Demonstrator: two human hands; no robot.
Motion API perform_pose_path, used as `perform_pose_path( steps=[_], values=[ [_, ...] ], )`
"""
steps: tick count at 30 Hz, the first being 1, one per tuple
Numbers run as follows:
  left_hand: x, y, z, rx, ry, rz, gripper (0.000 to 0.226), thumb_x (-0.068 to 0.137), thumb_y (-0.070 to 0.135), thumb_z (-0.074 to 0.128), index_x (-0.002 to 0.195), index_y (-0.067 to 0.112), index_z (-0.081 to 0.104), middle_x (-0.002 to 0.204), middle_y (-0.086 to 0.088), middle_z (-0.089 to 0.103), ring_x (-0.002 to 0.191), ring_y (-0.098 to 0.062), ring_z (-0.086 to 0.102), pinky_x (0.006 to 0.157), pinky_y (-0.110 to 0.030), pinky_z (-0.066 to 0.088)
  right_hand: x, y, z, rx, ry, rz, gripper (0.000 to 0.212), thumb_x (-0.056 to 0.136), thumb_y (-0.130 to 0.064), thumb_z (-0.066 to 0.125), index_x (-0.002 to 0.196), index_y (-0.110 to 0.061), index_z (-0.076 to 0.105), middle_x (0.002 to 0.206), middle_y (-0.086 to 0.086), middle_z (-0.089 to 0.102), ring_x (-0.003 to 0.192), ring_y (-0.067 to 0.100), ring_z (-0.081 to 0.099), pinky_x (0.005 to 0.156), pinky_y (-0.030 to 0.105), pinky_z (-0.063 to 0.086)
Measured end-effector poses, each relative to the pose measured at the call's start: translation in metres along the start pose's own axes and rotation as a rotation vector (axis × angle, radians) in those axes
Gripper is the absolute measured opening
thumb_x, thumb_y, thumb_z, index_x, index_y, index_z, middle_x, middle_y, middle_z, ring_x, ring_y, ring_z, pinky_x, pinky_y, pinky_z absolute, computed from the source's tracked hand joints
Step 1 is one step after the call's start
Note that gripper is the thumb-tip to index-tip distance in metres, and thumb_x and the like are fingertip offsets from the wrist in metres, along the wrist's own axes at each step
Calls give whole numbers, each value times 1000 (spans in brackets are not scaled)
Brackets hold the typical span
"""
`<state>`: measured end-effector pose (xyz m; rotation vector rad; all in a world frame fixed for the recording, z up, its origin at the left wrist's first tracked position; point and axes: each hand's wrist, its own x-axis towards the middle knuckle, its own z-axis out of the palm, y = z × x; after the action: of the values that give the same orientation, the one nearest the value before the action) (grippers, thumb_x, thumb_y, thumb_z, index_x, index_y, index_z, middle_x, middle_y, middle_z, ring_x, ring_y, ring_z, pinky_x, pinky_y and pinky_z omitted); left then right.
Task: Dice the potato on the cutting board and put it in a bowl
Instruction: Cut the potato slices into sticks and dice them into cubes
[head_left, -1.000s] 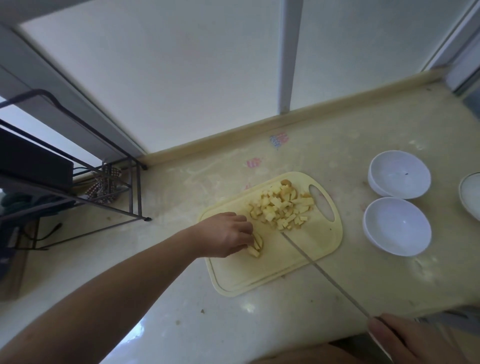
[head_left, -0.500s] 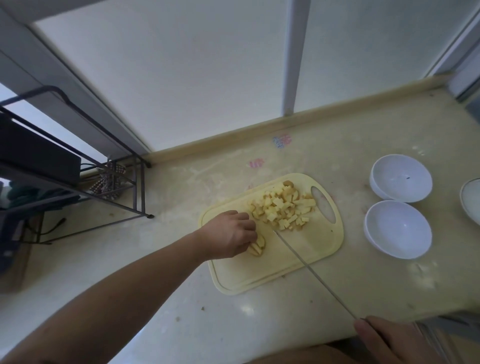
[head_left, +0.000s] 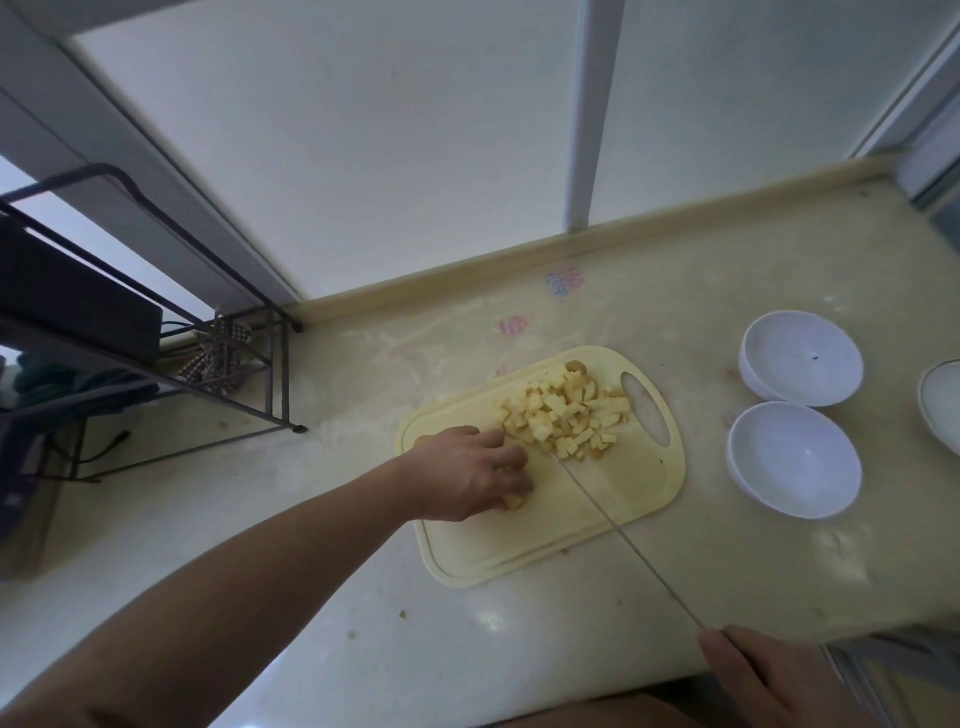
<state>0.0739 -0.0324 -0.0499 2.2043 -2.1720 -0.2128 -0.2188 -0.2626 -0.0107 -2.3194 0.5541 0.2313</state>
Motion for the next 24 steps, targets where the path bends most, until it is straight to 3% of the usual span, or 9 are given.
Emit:
perform_pose_path(
  steps=[2, 5, 7, 10, 13, 17, 20, 24],
  values=[
    [-4, 9, 5, 26, 56, -52, 29, 94, 33, 64, 120, 21, 65, 117, -4, 62, 85, -22, 56, 57, -36, 52, 6, -5, 3, 51, 73, 21, 60, 80, -86, 19, 67, -38, 53, 45, -7, 51, 58, -32, 39, 65, -15, 19],
    [-12, 26, 18, 86, 97, -167, 40, 95, 26, 59, 135, 21, 58, 126, -6, 60, 88, -25, 56, 64, -37, 50, 10, -3, -3, 136, 10, 52, 88, 55, -101, 14, 73, -29, 61, 67, -6, 68, 80, -10, 58, 72, 10, 38],
    [-15, 35, 25, 82, 119, -243, 50, 93, 22, 61, 142, 23, 52, 132, -8, 58, 95, -28, 57, 72, -39, 51, 14, -10, -9, 97, -69, 53, 86, 50, -103, 14, 80, -37, 60, 72, -11, 70, 84, -7, 59, 71, 18, 41],
    [-14, 41, 25, 16, 174, -345, 47, 93, 20, 59, 139, 25, 56, 130, -11, 59, 101, -30, 59, 78, -40, 52, 15, -21, -13, 116, -117, 60, 61, 61, -96, 30, 75, -44, 58, 71, -21, 67, 77, -11, 59, 69, 14, 46],
    [-9, 41, 21, -22, 228, -377, 37, 93, 20, 54, 128, 24, 66, 114, -6, 63, 97, -28, 59, 79, -41, 51, 16, -28, -18, 126, -134, 87, 78, 47, -104, 15, 73, -46, 60, 69, -23, 66, 77, -13, 59, 70, 9, 44],
    [-6, 35, 18, -26, 300, -311, 30, 84, 13, 73, 113, 21, 73, 101, 0, 66, 93, -26, 60, 85, -40, 44, 15, -35, -19, 155, -156, 108, 46, 60, -93, 34, 70, -55, 58, 72, -28, 65, 80, -16, 56, 73, 11, 46],
    [-5, 31, 18, -34, 313, -271, 30, 78, 6, 76, 105, 20, 75, 100, 1, 68, 90, -25, 61, 85, -38, 43, 14, -35, -21, 132, -144, 126, 83, 37, -106, 9, 73, -50, 58, 72, -25, 66, 80, -14, 57, 71, 7, 44],
    [-1, 28, 19, -34, 323, -264, 30, 76, 2, 76, 101, 18, 76, 98, 0, 69, 87, -24, 62, 86, -35, 41, 12, -27, -19, 128, -114, 148, 94, 35, -106, 6, 76, -41, 59, 73, -21, 67, 79, -12, 59, 65, 14, 46]
  ],
)
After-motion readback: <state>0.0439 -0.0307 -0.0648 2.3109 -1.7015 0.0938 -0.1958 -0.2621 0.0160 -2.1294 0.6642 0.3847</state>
